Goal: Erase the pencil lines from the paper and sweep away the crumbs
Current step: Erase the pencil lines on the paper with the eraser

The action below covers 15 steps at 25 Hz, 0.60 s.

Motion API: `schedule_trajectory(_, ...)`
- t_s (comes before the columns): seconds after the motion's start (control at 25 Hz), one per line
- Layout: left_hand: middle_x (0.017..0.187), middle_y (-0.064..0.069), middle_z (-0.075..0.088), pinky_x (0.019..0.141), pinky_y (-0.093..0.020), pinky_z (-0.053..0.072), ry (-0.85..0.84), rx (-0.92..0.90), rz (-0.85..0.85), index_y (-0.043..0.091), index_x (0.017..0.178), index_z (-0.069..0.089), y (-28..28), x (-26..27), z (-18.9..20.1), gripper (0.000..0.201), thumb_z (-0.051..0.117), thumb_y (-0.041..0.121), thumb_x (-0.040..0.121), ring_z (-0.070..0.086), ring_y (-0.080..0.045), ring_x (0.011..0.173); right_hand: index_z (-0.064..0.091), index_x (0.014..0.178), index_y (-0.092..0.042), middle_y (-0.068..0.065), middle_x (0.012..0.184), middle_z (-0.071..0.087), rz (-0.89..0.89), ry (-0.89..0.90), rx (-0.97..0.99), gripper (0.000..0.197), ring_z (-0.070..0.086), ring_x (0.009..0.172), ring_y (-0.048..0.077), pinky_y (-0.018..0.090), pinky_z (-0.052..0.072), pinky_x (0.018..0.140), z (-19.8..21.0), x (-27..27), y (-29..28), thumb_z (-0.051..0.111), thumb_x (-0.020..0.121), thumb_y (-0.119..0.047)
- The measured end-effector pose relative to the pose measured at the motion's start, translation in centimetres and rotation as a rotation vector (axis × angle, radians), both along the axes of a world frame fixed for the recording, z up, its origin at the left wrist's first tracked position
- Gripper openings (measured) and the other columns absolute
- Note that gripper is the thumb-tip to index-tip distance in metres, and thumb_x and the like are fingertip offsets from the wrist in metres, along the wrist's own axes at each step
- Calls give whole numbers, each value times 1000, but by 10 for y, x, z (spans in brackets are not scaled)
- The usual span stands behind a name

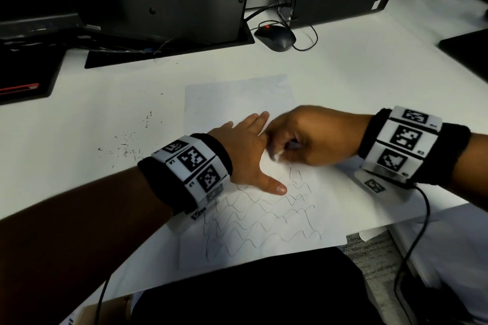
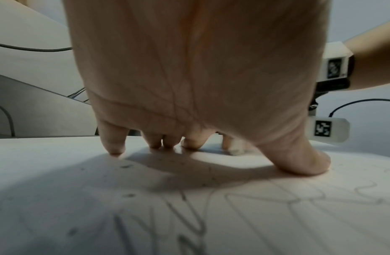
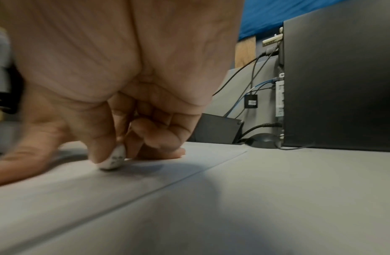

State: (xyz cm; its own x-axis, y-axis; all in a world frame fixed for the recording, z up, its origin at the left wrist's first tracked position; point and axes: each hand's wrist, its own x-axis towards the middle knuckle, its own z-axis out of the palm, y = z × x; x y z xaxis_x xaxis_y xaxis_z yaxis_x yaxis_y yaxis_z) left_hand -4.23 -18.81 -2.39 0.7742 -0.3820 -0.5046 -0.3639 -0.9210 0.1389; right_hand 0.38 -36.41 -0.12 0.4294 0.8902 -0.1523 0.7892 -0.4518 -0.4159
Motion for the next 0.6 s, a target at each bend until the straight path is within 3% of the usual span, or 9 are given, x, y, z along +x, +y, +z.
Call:
schedule_trajectory(0.12,164,-2,-23,123,-48,5,-1,4,-2,28,158,-6,0,-1,0,123,51,88,67,-15,-17,152,75,88,-21,-17,79,58,-73,-82,19,9,58,73,7,14,39,63,-1,6,-1,69,82,-19)
schedule_trajectory(0.24,163,-2,-24,123,-48,5,5,11,-7,29,159,-2,0,-1,1,122,51,88,67,-15,-17,152,75,86,-20,-12,87,66,54,55,-4,7,58,72,2,14,44,66,-1,-10,-1,69,83,-17)
schedule_trajectory(0.36,163,-2,-24,122,-48,5,2,28,-6,25,158,-12,-1,0,1,127,50,89,67,-15,-18,152,76,88,-22,-18,77,58,-51,-11,25,9,53,67,-6,16,43,66,2,3,-6,70,83,-17)
schedule_trajectory(0.48,163,-1,-24,122,-48,5,8,26,-1,24,157,-13,-1,-1,2,129,51,89,67,-16,-17,151,75,86,-20,-24,71,49,-39,-23,37,9,50,64,-11,4,35,62,0,-1,-8,72,81,-14)
schedule_trajectory(0.6,163,-1,-25,122,-48,6,13,36,-1,23,157,-16,-1,-1,3,129,50,89,67,-16,-17,151,76,85,-18,-24,71,52,8,77,22,5,53,66,-10,3,35,61,2,-8,-10,72,82,-16)
